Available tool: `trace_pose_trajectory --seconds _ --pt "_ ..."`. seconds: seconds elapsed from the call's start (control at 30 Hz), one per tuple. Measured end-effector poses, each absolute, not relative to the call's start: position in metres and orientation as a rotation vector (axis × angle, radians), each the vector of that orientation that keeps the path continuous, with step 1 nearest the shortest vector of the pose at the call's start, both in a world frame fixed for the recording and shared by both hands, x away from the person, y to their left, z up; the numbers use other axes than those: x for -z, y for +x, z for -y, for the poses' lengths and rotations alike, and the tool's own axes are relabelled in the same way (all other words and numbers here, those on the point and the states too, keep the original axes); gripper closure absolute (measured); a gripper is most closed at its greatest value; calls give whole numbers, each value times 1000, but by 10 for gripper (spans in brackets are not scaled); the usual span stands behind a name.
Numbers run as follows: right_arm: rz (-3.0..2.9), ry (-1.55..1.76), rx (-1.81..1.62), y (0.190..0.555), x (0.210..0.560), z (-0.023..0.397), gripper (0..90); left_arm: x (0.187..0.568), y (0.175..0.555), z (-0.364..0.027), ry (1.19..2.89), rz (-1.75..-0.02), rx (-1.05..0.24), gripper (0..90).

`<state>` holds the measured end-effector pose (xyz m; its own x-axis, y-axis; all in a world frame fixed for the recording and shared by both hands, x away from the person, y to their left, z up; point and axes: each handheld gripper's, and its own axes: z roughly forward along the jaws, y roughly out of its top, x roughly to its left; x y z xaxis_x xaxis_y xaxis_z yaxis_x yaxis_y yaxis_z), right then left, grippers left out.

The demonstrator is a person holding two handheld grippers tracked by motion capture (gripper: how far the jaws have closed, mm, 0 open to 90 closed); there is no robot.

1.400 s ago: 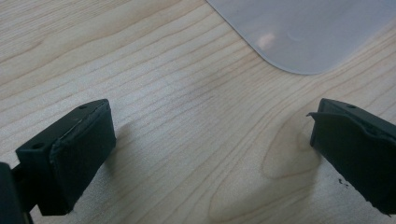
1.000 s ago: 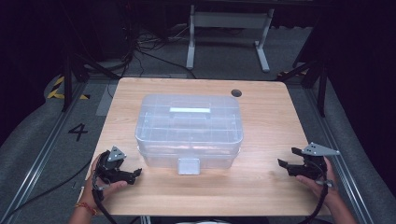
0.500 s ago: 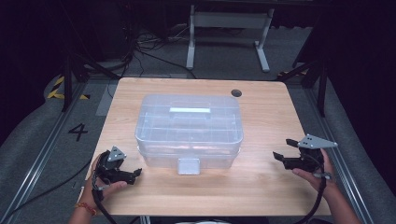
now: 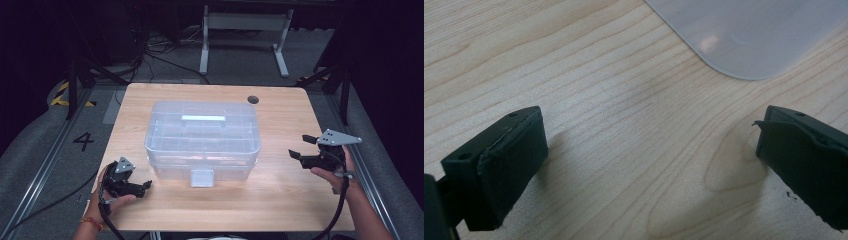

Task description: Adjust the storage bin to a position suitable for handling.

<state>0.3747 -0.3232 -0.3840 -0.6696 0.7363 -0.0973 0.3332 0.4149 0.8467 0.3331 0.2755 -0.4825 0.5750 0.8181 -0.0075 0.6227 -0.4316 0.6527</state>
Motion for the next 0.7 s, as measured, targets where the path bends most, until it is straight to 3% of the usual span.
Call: trace_pose_trajectory --seconds 0.7 --pt "-2230 729 -1285 396 334 265 264 482 333 -276 2197 -1143 -417 5"
